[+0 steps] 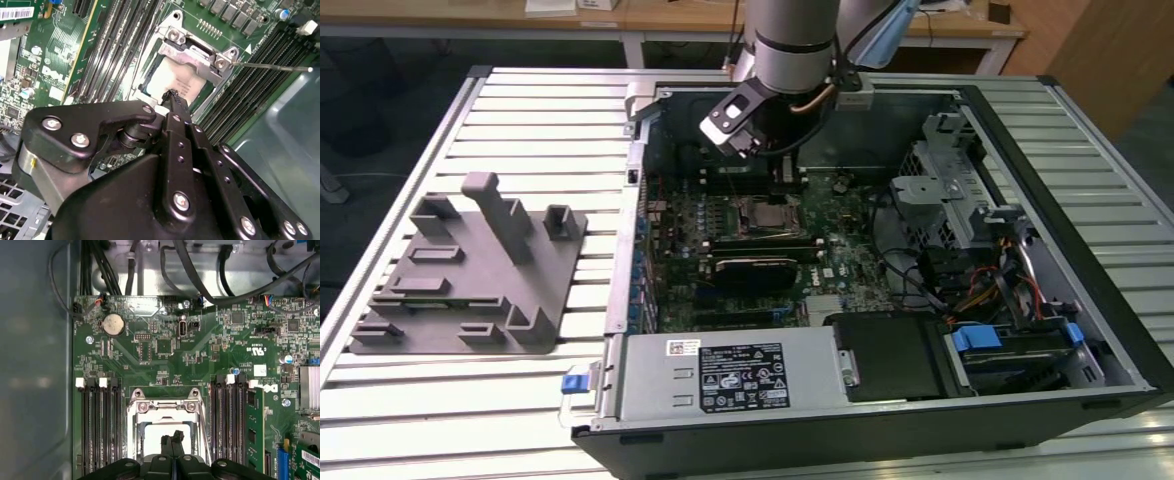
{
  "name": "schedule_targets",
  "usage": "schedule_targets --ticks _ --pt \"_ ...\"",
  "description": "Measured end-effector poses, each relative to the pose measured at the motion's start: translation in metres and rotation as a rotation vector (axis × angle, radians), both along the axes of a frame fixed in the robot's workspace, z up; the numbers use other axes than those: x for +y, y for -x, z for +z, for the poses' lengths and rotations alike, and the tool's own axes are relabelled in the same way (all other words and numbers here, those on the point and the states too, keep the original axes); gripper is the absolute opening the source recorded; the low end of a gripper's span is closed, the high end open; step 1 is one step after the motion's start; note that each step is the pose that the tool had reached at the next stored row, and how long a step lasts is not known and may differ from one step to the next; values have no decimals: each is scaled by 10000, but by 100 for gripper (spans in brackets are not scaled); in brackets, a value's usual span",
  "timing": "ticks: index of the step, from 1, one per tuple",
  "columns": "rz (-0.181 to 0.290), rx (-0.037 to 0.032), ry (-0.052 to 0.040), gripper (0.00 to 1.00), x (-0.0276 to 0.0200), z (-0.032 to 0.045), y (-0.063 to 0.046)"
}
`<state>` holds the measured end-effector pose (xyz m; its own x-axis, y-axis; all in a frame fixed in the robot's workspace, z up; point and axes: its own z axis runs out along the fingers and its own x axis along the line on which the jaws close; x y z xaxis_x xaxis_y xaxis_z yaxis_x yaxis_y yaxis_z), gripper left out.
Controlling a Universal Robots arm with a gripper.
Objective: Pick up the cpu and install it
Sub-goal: 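Close the cpu cover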
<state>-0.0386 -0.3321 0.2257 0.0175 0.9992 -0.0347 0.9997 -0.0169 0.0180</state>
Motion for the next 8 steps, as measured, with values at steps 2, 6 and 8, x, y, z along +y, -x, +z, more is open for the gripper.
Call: schedule_targets --ticks 2,6,8 --pt "0 0 -1 11 -8 -9 4" --pt "83 0 -22 11 -24 -27 9" --pt "319 2 -24 11 -23 -30 9"
